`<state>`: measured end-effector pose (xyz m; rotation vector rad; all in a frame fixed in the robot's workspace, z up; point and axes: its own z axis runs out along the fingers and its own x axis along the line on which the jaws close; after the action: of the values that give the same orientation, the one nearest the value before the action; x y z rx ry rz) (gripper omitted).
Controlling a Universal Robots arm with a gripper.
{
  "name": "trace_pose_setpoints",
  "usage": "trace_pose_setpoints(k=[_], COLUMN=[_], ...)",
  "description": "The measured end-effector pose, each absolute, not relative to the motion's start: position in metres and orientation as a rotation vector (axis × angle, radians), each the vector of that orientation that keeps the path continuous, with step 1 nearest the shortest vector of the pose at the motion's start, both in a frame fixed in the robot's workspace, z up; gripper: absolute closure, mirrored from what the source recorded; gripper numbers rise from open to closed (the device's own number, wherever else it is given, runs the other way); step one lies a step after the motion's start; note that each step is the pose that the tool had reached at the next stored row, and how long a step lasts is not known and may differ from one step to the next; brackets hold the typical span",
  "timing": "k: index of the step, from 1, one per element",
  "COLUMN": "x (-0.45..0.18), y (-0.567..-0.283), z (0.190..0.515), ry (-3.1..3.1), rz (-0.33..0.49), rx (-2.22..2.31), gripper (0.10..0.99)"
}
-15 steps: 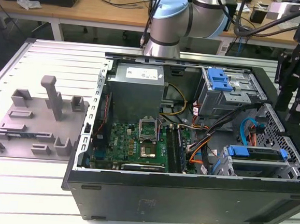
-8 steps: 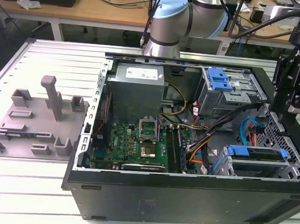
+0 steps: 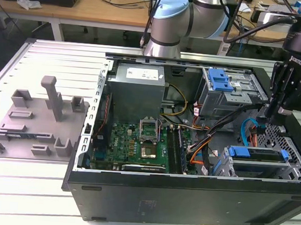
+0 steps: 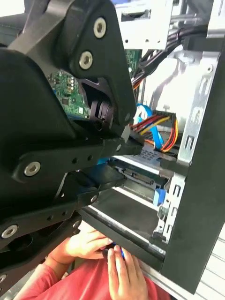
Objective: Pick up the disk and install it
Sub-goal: 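Insert the first disk wire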
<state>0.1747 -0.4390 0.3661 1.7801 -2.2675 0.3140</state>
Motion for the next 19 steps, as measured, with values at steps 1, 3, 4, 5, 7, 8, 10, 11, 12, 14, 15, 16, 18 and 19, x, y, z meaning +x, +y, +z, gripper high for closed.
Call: trace_pose_setpoints(k=[1,3,4,5,7,8,10,11,12,14,15,16,18,19], x=[0.175,0.175,0.175,0.175,0.175,0.175,0.175,0.175,0.175,0.175,0.174,0.174,0.172,0.171], y=[-0.436,-0.43,-0.429,-0.426,-0.423,-0.421,-0.418,-0.417,-0.416,-0.415,-0.414,-0.413,-0.412,-0.412], z=[0.366,0.364,0.363,0.362,0.36,0.359,0.358,0.357,0.356,0.356,0.355,0.354,0.351,0.35], ry=[-2.268,-2.268,-2.267,-2.266,-2.264,-2.262,-2.257,-2.251,-2.243,-2.234,-2.233,-2.233,-2.237,-2.24], rz=[0.314,0.314,0.316,0.319,0.324,0.327,0.338,0.35,0.368,0.394,0.406,0.414,0.417,0.419], rx=[1.78,1.779,1.778,1.776,1.774,1.772,1.766,1.76,1.752,1.741,1.737,1.734,1.728,1.724], gripper=[0.733,0.733,0.733,0.733,0.733,0.733,0.733,0.733,0.733,0.733,0.733,0.733,0.733,0.733])
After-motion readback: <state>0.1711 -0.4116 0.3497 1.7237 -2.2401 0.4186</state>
